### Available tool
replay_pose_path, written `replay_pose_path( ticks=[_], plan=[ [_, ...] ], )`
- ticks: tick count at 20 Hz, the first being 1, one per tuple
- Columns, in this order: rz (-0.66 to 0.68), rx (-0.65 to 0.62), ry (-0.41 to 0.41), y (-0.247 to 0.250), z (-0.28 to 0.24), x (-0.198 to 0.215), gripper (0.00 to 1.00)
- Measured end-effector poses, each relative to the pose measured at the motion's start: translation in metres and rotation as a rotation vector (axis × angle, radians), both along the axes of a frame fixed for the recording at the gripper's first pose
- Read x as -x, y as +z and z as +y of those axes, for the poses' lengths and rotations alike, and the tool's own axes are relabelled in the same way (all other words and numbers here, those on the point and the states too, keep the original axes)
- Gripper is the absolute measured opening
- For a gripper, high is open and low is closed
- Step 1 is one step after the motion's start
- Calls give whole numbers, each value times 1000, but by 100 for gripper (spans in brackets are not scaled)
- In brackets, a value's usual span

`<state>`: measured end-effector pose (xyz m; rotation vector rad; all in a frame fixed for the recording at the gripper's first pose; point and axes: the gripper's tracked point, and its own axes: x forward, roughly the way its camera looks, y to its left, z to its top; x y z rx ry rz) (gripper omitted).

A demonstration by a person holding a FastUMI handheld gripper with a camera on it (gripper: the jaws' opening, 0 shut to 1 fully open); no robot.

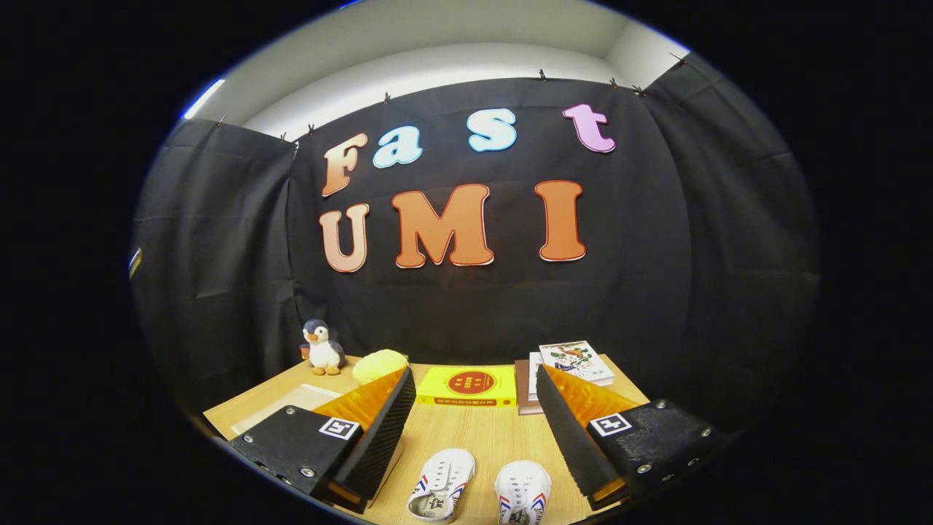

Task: Open the storage box then place both shoes into the box .Put the left shoe in first, then the right shoe, with the right side of both shoes facing outward in a uniform manner.

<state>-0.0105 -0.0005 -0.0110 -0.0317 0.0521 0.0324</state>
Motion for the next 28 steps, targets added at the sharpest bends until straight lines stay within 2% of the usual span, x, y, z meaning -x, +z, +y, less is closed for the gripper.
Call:
replay_pose_path(
  ticks=[3, 8, 13, 22, 28],
  plan=[
    [62, -40, 25, -19, 2, 1, 99],
    [192, -191, 76, -54, 12, 0, 98],
    [344, -351, 181, -93, 39, 1, 98],
    [598, -728, 394, -148, 101, -2, 98],
    [728, -866, 456, -183, 128, -7, 98]
  ],
)
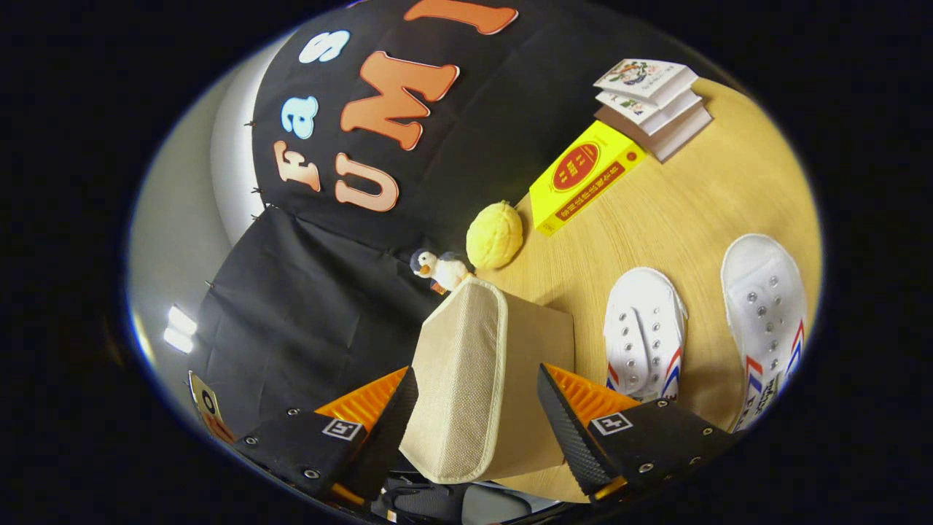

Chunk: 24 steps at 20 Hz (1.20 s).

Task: Open the storage box then place both shoes into the box .Put the left shoe in first, then the right shoe, with the right side of both shoes facing outward in a uniform manner.

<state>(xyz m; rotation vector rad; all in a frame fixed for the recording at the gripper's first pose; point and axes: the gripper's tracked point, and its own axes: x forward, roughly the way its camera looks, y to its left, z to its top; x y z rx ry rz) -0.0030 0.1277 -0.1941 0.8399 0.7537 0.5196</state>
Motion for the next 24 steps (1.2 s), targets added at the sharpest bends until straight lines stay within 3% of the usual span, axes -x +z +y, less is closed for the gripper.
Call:
replay_pose_path(
  ticks=[4, 11, 18, 20, 24],
  plan=[
    [49, -46, 72, -14, 14, 2, 98],
    [128, -129, 126, -30, 39, 2, 98],
    [150, -217, 97, -23, 38, -4, 95],
    [143, -262, 83, -10, 32, -6, 88],
    [133, -255, 69, -3, 22, -3, 60]
  ],
)
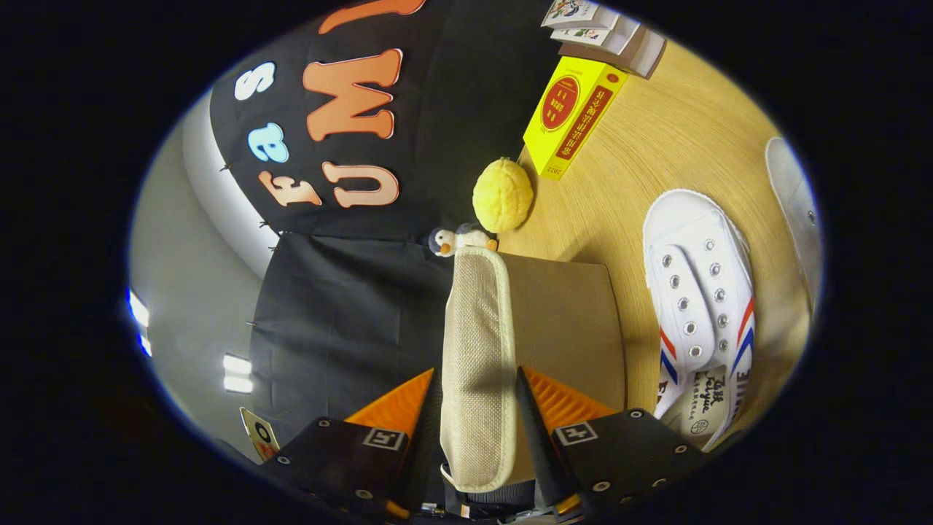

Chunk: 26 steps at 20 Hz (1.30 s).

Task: Open the storage box then place both shoes into the box .Put the left shoe in first, then the right shoe, with the right side of both shoes facing outward in a uniform manner.

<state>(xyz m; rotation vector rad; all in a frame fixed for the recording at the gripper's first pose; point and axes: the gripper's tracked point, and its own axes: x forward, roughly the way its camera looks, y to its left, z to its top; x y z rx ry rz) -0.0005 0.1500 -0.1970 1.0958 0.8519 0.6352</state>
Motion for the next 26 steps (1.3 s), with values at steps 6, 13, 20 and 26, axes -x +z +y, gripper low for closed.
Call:
replay_pose_path(
  ticks=[6, 13, 20, 26],
  plan=[
    [-27, -18, -45, 35, 2, 2, 7],
    [-141, 0, -46, 92, 32, 9, 1],
    [-266, 89, -9, 140, 89, 13, 1],
    [-317, 167, 6, 149, 149, 16, 1]
  ],
)
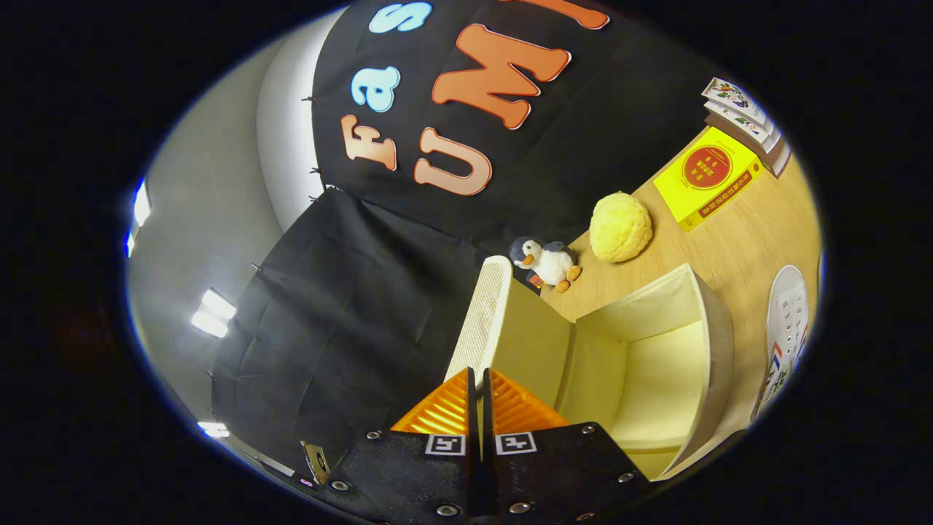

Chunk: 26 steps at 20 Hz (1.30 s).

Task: Open the storage box then place both shoes into the box .Put the left shoe in first, then the right shoe, with the right side of both shoes facing outward in a uniform manner.

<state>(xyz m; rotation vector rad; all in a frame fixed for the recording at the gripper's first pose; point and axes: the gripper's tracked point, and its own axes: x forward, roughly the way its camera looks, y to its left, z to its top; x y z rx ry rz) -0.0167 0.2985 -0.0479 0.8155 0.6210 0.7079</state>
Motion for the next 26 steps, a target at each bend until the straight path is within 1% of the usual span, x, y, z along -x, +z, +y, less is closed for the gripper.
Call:
replay_pose_path(
  ticks=[1, 4, 8, 12, 13, 14, 15, 16, 17, 18, 19, 21, 26],
  plan=[
    [-2, 4, -4, 0, 11, -2, 1],
    [-10, 17, 33, 3, 52, 2, 1],
    [-33, 94, 98, -4, 108, 6, 1],
    [-39, 177, 114, -22, 144, 9, 1],
    [-34, 187, 120, -26, 145, 11, 9],
    [-28, 199, 115, -31, 145, 10, 13],
    [-27, 210, 105, -31, 143, 6, 35],
    [-33, 225, 82, -32, 136, 1, 50],
    [-39, 241, 59, -35, 129, -1, 69],
    [-45, 256, 32, -36, 119, -6, 75],
    [-49, 269, 7, -38, 110, -9, 86],
    [-54, 290, -37, -40, 87, -12, 97],
    [-63, 333, -133, -40, 29, -19, 98]
  ],
)
